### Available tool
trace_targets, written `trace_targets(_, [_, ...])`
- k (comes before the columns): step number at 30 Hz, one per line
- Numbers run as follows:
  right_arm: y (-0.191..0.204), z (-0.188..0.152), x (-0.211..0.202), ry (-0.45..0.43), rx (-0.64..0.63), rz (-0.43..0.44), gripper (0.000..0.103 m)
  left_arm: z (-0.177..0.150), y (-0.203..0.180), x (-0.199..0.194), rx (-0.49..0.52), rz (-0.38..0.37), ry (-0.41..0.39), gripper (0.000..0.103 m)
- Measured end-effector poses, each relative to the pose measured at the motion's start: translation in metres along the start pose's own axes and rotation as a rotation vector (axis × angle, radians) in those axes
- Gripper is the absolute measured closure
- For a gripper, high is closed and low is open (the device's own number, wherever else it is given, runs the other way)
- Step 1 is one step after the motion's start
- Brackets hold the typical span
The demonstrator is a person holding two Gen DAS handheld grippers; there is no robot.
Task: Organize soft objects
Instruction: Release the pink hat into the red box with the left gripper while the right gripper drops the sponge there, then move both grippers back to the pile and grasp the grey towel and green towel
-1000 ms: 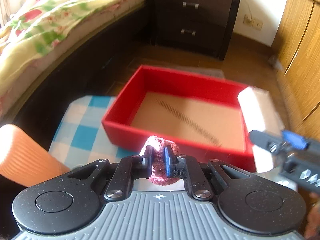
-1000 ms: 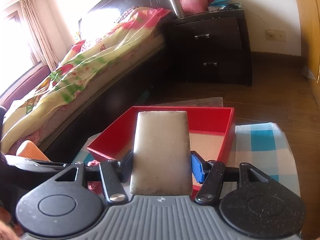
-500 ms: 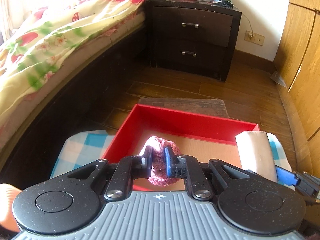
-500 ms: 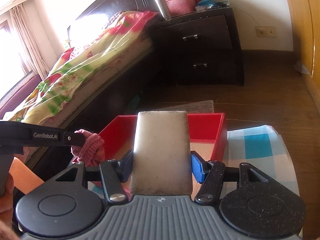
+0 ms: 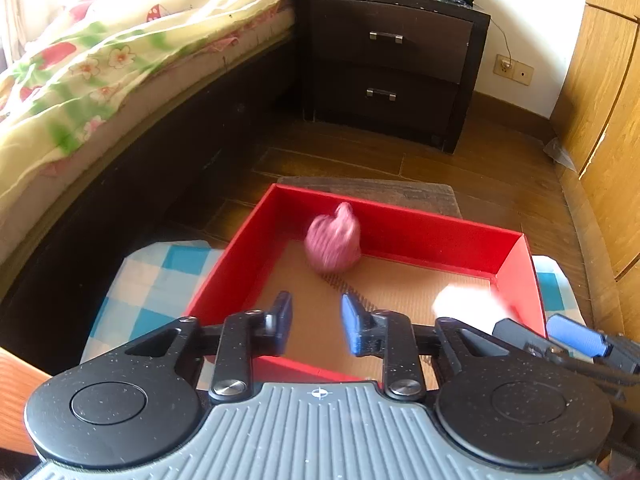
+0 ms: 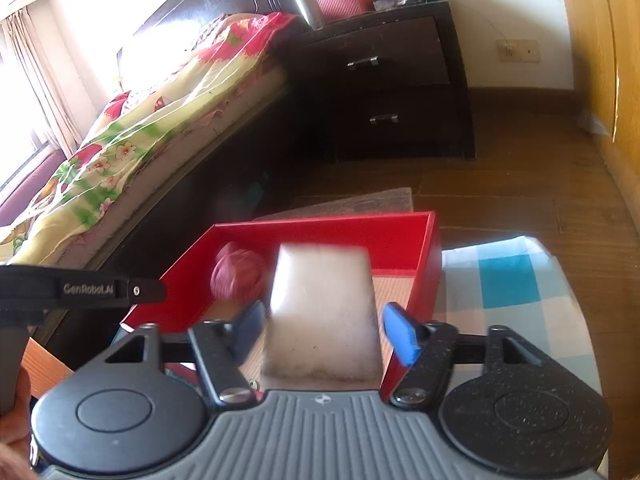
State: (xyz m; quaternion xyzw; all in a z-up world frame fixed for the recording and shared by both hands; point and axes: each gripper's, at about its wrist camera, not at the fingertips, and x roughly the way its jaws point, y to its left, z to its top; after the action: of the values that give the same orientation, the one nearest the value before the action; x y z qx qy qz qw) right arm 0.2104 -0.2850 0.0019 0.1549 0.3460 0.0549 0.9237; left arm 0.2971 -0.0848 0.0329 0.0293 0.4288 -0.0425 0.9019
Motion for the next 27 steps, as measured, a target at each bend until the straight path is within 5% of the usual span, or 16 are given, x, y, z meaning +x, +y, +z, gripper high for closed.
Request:
trace_targets(9, [0.007,-0.003,-0.011,0.017,-0.018,0.001,0.054,-0.021,0.009,-0.02,-0.038,-0.064,0.013,0.053])
trace_targets(27, [0.017,-0.063,-0.067,0.102,-0.055,-0.002,0.052,-0.115,0.036,-0.073,-0.142,-0.209,-0.004,0.046])
